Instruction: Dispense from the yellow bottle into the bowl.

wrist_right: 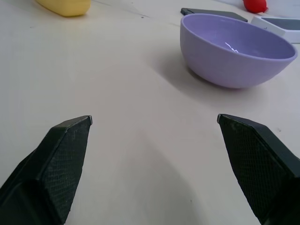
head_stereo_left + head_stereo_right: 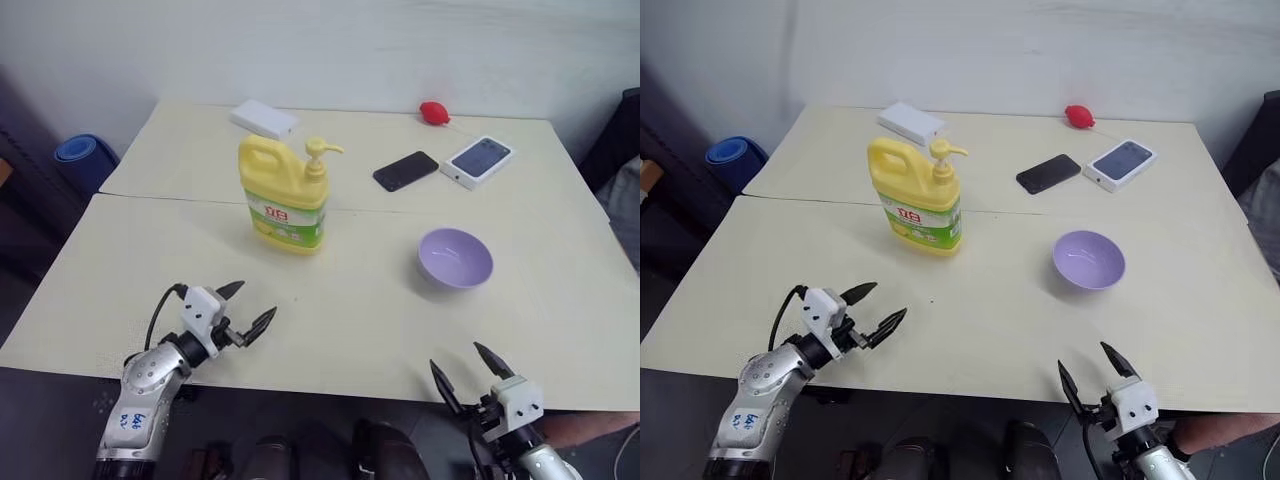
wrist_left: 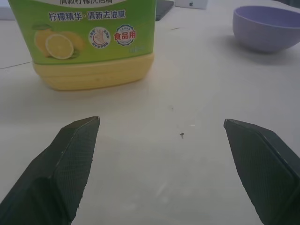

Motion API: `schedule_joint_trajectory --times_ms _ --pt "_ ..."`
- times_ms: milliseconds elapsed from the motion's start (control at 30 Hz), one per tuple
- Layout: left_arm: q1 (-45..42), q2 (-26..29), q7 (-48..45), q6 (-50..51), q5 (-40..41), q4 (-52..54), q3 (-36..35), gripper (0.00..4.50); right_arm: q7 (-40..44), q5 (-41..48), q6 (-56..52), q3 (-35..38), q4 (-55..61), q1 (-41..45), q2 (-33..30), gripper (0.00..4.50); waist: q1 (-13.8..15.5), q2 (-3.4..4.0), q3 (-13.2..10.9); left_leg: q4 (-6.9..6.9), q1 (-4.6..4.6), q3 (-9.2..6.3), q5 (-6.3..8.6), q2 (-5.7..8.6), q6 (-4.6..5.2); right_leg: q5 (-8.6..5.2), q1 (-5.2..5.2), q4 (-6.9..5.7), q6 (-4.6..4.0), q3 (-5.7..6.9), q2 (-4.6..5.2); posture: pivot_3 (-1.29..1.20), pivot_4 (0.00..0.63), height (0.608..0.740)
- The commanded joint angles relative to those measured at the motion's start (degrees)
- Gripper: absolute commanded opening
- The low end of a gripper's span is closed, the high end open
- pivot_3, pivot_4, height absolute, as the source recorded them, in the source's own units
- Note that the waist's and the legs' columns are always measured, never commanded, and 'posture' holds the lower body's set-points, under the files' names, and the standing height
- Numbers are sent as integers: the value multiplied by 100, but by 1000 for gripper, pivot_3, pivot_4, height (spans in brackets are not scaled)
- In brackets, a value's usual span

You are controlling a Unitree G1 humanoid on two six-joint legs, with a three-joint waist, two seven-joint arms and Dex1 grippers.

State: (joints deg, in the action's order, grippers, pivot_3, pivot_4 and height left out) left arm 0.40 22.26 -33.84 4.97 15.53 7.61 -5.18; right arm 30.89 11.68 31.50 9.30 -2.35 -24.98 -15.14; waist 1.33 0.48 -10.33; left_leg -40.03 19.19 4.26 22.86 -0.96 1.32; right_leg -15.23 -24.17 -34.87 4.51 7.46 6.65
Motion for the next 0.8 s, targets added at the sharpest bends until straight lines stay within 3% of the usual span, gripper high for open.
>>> schedule_joint_trajectory --times_ms 33,167,267,300,367,433,600,800 --pt "-48 122 -66 -83 -127 28 67 4500 -2 173 173 178 -130 0 -75 4481 -9 0 0 0 0 0 0 0 0 0 0 0 0 0 0 0 150 740" --pt "-97 335 -533 268 308 208 62 4500 201 488 84 282 28 117 -303 4481 -18 0 0 -3 -1 3 0 1 0 0 0 -2 0 -1 -1 0 150 740" --pt "-200 853 -1505 739 1250 812 -92 4500 686 1099 -781 137 984 308 -909 4481 -30 6 -4 -12 -1 4 0 -1 1 0 -1 -12 0 -7 2 0 150 740" --pt "-446 1146 -1790 1001 1586 997 -197 4500 878 1359 -1487 117 1320 677 -1412 4481 -32 6 -5 -12 -4 4 -1 -3 0 0 -1 -13 0 -8 3 0 150 740" --pt "-905 1483 -1998 1485 2087 1180 -324 4500 1162 1720 -2580 65 1591 1365 -2149 4481 -82 11 -19 -33 -1 4 -1 -5 -1 1 0 -12 -1 -10 5 0 150 740" --pt "-1183 1550 -1971 1842 2370 1223 -313 4500 1236 1862 -3150 -5 1506 1919 -2420 4481 -83 23 -9 -57 -1 1 -1 -3 3 2 3 -16 -2 -13 11 0 150 740" --pt "-1525 1452 -1932 2149 2472 1343 -108 4500 1127 1451 -4545 -595 734 3362 -2501 4481 -39 24 -7 -14 -4 -17 -7 -7 -20 -6 13 -16 -16 23 -25 0 150 740" --pt "-1486 1373 -1862 2231 2455 1522 -92 4500 710 717 -4666 -883 -6 4171 -2111 4481 -5 21 -8 -22 11 -11 -15 15 -2 3 5 -11 2 18 -21 0 150 740"
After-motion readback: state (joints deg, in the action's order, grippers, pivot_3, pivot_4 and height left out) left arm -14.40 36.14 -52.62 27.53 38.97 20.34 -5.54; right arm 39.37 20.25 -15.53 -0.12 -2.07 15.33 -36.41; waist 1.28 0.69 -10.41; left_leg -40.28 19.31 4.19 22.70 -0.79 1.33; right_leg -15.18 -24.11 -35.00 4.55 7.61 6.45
